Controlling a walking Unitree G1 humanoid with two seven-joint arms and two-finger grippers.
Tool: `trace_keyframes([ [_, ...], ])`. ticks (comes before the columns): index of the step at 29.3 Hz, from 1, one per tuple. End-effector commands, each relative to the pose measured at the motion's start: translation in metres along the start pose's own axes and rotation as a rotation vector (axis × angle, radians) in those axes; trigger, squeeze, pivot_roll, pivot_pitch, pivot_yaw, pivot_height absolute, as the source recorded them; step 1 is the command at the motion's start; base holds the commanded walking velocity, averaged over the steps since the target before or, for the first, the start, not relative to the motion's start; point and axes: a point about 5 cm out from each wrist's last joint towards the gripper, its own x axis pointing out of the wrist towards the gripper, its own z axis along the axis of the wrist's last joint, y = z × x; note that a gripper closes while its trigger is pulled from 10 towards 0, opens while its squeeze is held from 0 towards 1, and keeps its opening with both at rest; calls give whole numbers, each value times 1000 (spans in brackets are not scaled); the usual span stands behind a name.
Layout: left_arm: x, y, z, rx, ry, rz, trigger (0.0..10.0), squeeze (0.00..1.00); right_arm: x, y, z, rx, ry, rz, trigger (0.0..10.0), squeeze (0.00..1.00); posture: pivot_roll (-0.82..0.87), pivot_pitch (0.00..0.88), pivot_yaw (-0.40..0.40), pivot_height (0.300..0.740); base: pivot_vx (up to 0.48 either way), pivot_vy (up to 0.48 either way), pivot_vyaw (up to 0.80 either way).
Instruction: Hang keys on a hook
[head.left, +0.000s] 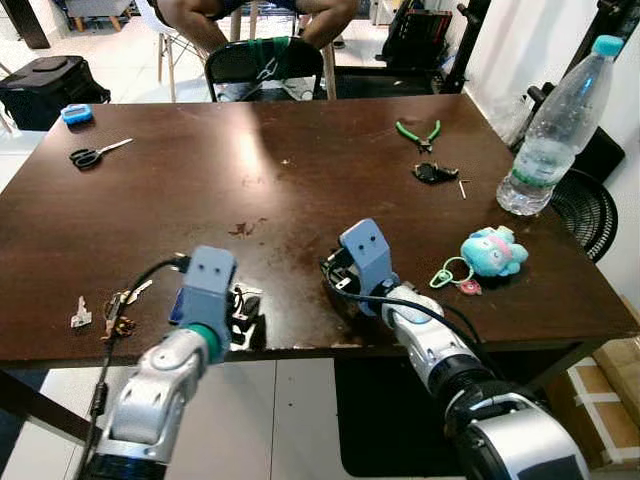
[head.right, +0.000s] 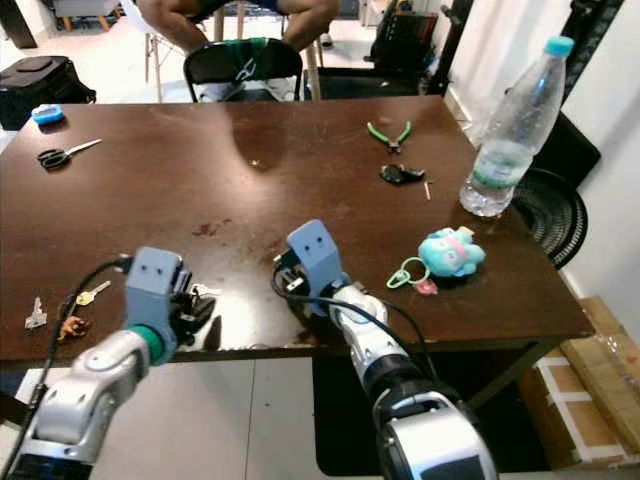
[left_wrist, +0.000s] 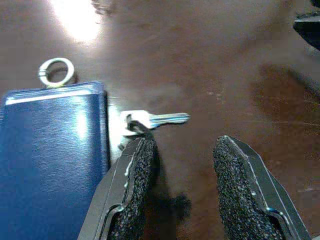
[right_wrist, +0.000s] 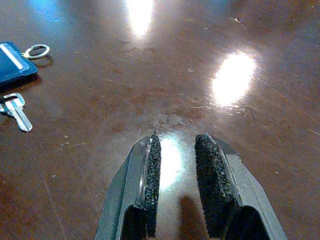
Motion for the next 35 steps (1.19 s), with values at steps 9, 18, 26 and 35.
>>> trace_keyframes([
  [9, 2, 5, -10, 13, 31, 11, 10000, 0, 0, 1, -1, 9, 2, -2, 10000, 0, 14, 79, 92, 740, 0, 0, 0],
  [18, -1, 15, -13, 5, 33, 61, 9961, 0, 0, 2, -1, 8, 3, 3, 10000, 0, 17, 76, 88, 740, 0, 0, 0],
  [26, -1, 24, -16, -3, 34, 101, 1725, 0, 0, 2, -2, 9, 5, 5, 10000, 0, 15, 72, 88, 740, 0, 0, 0],
  [35, -1, 25, -16, -7, 33, 110, 0, 0, 0, 2, -3, 9, 6, 6, 10000, 0, 14, 69, 87, 740, 0, 0, 0],
])
